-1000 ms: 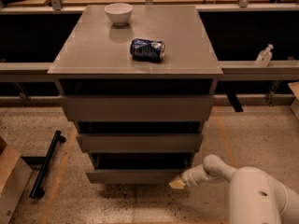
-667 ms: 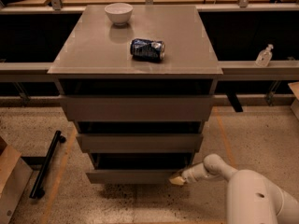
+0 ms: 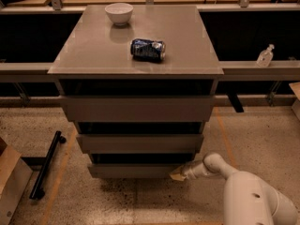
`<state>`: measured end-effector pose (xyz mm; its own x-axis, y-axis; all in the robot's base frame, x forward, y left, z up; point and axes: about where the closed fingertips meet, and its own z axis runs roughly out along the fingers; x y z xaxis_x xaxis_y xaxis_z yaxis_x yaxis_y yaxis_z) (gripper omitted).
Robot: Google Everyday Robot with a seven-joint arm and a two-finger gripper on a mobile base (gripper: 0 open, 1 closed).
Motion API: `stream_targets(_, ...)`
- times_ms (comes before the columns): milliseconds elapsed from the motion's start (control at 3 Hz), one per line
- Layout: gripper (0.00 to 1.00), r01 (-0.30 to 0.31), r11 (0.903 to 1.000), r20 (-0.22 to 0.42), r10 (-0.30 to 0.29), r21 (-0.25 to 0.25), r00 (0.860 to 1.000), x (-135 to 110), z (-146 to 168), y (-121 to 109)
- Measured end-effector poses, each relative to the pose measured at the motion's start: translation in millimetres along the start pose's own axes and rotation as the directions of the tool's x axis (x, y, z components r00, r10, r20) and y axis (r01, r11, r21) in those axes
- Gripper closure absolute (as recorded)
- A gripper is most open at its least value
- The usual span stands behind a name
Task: Close bottom drawer
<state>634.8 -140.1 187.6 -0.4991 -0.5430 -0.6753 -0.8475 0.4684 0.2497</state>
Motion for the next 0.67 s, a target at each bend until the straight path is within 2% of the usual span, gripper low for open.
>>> stream_targets(333, 0.82, 0.000, 1.0000, -0.001, 0.000, -0.005, 1.000, 0.4, 2.7, 2.0)
stream_targets(667, 0.58, -0.001, 1.0000, -0.001, 0.001, -0.009, 1.000, 0.7, 5.4, 4.0)
